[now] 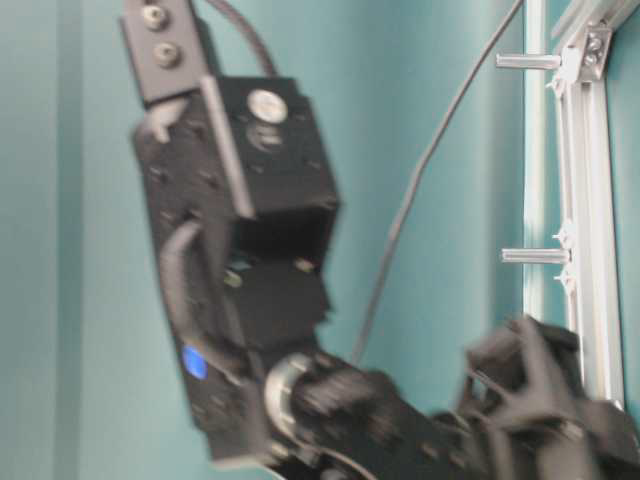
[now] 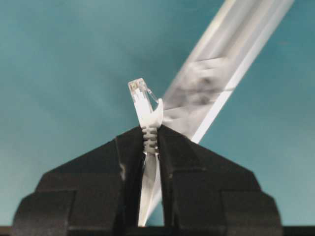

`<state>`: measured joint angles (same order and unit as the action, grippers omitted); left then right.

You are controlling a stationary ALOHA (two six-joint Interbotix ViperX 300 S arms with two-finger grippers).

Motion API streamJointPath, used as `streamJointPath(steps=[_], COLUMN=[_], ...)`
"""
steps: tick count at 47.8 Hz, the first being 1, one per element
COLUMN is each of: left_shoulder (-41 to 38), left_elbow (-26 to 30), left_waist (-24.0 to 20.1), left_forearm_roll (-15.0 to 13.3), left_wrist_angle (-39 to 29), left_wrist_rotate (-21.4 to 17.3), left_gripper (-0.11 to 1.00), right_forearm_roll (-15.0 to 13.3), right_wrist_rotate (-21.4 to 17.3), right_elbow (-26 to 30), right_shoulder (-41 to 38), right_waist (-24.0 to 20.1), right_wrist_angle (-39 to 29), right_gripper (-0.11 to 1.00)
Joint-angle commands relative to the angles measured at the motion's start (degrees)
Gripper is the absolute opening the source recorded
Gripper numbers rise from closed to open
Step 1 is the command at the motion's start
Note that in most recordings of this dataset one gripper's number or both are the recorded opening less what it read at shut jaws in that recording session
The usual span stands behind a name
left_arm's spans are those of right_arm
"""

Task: Move the cable alternately left and right between 8 pins so it hooks onto each one.
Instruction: 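Sweep the plug up the frame's left side past the pins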

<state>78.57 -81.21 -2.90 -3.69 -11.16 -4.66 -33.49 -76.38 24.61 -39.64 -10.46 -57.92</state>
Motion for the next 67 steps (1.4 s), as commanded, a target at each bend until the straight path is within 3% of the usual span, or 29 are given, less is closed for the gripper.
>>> streamJointPath(steps=[1, 18, 27, 36, 44, 54, 58, 67], left_shoulder=[-0.44, -0.44, -0.44, -0.44, -0.44, -0.44, -0.44, -0.44], left_elbow=[0.70, 0.70, 0.70, 0.70, 0.70, 0.70, 0.70, 0.70], left_waist=[0.00, 0.09, 0.00, 0.00, 0.00, 0.00, 0.00, 0.00], left_forearm_roll=[0.26, 0.18, 0.18, 0.26, 0.26, 0.18, 0.18, 0.18], left_wrist_angle=[0.26, 0.26, 0.26, 0.26, 0.26, 0.26, 0.26, 0.26], left_wrist_rotate=[0.18, 0.00, 0.00, 0.09, 0.09, 0.09, 0.09, 0.09], left_gripper=[0.60, 0.60, 0.60, 0.60, 0.60, 0.60, 0.60, 0.60], right_forearm_roll=[-0.62, -0.70, -0.97, -4.83, -5.80, -5.36, -3.87, 2.29], right_wrist_rotate=[-0.70, -10.99, -11.34, -10.02, -5.19, 6.86, 12.13, 23.73], right_elbow=[-0.88, -13.62, -18.11, -18.11, -16.96, -11.69, -8.53, -1.49], right_shoulder=[5.27, 10.99, 11.69, 11.69, 11.60, 9.49, 7.65, 3.69], right_waist=[-1.14, -1.85, 3.25, 8.53, 12.22, 14.06, 14.15, 14.24], right_wrist_angle=[-1.05, 0.79, 7.73, 12.57, 16.26, 18.81, 19.51, 20.13], right_gripper=[0.10, 0.10, 0.10, 0.10, 0.10, 0.10, 0.10, 0.10])
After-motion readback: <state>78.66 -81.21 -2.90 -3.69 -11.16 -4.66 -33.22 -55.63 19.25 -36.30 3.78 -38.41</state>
